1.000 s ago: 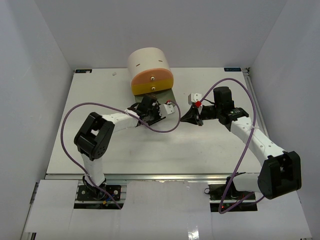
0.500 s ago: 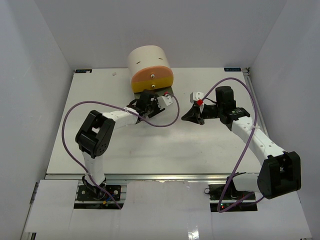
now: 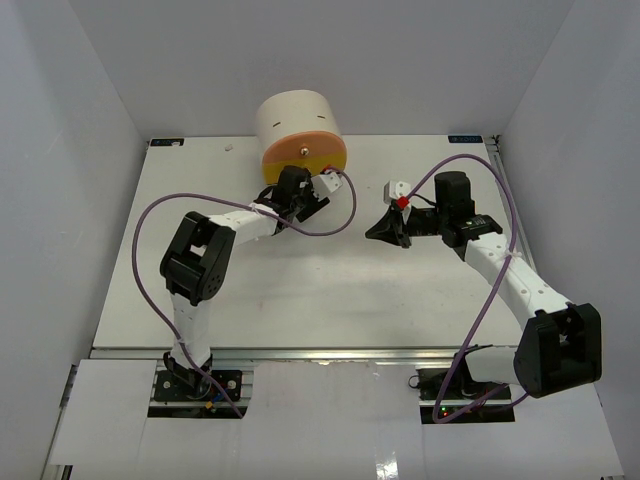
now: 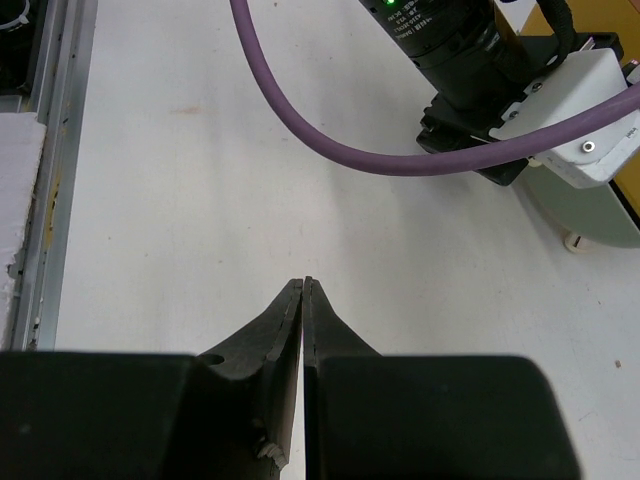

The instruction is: Organize the makeup

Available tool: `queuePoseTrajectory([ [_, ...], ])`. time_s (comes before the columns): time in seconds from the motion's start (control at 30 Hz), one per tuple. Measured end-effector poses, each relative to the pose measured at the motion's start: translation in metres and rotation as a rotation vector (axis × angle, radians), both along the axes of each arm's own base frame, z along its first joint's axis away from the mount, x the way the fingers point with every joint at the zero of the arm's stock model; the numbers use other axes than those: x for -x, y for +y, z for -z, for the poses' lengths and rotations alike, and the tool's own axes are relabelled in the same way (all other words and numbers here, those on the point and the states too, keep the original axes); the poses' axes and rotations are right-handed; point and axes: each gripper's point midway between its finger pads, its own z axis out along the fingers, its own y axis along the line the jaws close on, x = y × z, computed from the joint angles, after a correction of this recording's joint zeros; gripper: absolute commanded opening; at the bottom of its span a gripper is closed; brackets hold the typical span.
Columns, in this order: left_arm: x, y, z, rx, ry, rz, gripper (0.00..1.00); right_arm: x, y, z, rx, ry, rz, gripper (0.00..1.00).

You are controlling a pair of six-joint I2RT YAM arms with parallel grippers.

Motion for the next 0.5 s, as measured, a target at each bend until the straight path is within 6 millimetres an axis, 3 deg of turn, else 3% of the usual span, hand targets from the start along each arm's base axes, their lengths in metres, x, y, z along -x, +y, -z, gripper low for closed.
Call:
queuePoseTrajectory([
  [0.13,-0.0081,0.0029,0.0015,0.002,-0.008,-0.025,0.79,-0.0016,-0.0013,-0.0003,-0.002,-0.001,0.006,0.09],
  [0.5,-0.0076,0.0030,-0.0042,0.081,0.008,-0.060,0.81,-0.0056,-0.0051,-0.0014,-0.006,0.004,0.025,0.10],
])
